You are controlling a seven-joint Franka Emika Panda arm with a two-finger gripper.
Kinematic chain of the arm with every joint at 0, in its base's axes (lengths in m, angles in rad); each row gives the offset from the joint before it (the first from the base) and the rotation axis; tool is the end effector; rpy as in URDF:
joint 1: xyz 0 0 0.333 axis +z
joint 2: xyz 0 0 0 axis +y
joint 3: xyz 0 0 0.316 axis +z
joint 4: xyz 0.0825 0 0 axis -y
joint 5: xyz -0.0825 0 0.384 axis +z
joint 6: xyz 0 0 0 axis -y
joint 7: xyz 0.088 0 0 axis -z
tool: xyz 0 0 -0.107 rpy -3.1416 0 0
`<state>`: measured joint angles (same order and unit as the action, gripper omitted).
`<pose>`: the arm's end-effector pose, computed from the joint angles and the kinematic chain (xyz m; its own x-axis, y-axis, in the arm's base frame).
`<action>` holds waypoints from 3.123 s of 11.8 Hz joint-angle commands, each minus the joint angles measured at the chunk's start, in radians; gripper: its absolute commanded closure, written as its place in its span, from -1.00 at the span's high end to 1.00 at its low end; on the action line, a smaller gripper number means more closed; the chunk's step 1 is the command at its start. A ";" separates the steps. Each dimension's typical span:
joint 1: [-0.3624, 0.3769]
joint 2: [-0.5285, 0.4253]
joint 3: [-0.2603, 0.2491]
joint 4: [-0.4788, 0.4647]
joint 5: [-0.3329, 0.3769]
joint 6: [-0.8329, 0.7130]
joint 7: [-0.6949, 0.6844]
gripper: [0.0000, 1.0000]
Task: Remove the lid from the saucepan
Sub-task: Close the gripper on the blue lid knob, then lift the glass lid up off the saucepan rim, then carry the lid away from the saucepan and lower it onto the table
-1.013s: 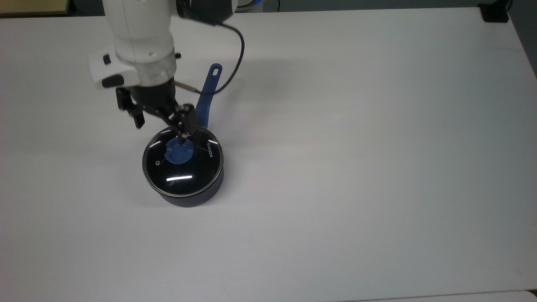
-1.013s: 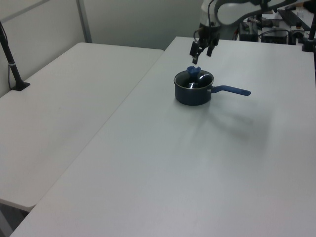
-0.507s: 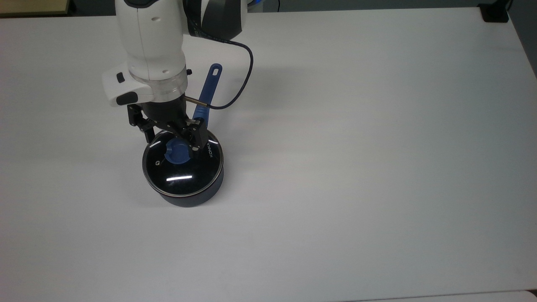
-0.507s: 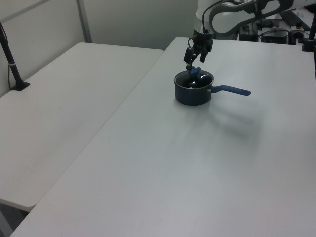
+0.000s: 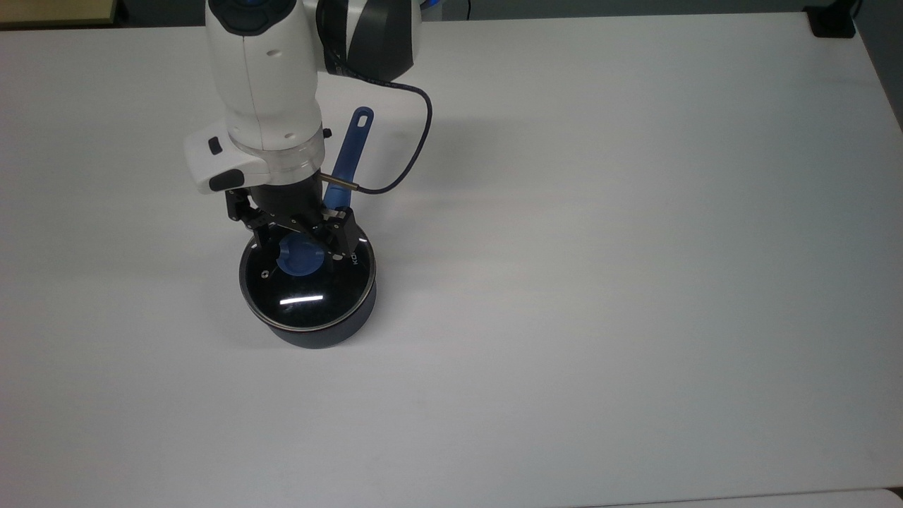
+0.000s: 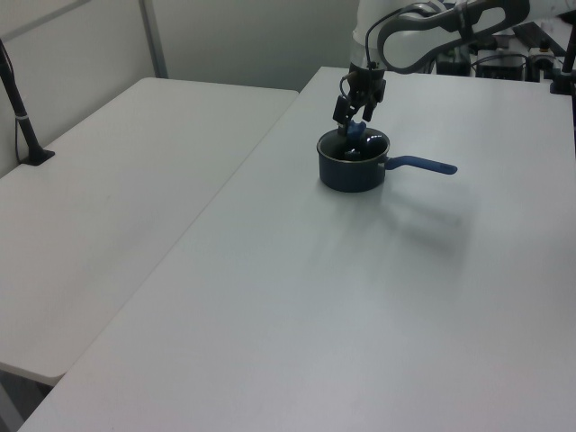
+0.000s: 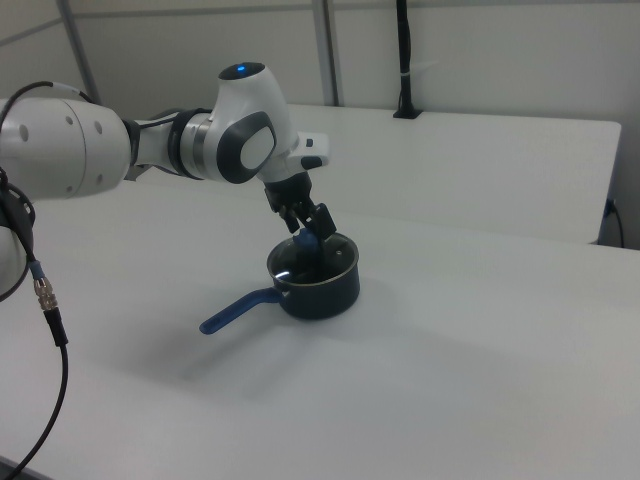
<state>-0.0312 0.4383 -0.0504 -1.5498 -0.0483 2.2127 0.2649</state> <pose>0.7008 -0.0537 0.4196 0.9253 -0.3006 0.2313 -0.3102 -0.9507 0.0051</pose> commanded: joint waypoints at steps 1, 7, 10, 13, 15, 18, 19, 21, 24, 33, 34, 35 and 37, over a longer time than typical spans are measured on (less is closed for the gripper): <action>0.010 0.014 0.004 0.007 -0.002 0.027 0.020 0.89; 0.005 0.019 0.014 0.007 -0.027 0.028 0.020 0.18; 0.001 -0.024 0.012 -0.001 -0.035 0.022 0.014 0.18; 0.002 -0.085 0.014 -0.009 -0.035 -0.002 0.011 0.17; 0.025 -0.162 0.030 -0.045 -0.036 -0.068 0.013 0.17; 0.021 -0.364 0.176 -0.221 -0.067 -0.160 0.016 0.17; 0.020 -0.418 0.214 -0.275 -0.067 -0.180 0.019 0.17; 0.020 -0.495 0.282 -0.378 -0.065 -0.223 0.023 0.09; 0.037 -0.567 0.339 -0.559 -0.058 -0.199 0.063 0.02; 0.042 -0.454 0.432 -0.725 -0.033 -0.077 0.073 0.03; 0.043 -0.431 0.434 -0.725 -0.033 -0.074 0.073 0.03; 0.045 -0.414 0.434 -0.724 -0.035 -0.067 0.073 0.03; 0.043 -0.409 0.434 -0.722 -0.035 -0.067 0.073 0.12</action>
<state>0.0050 0.0325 0.3852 -2.2646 -0.0926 2.1237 0.3256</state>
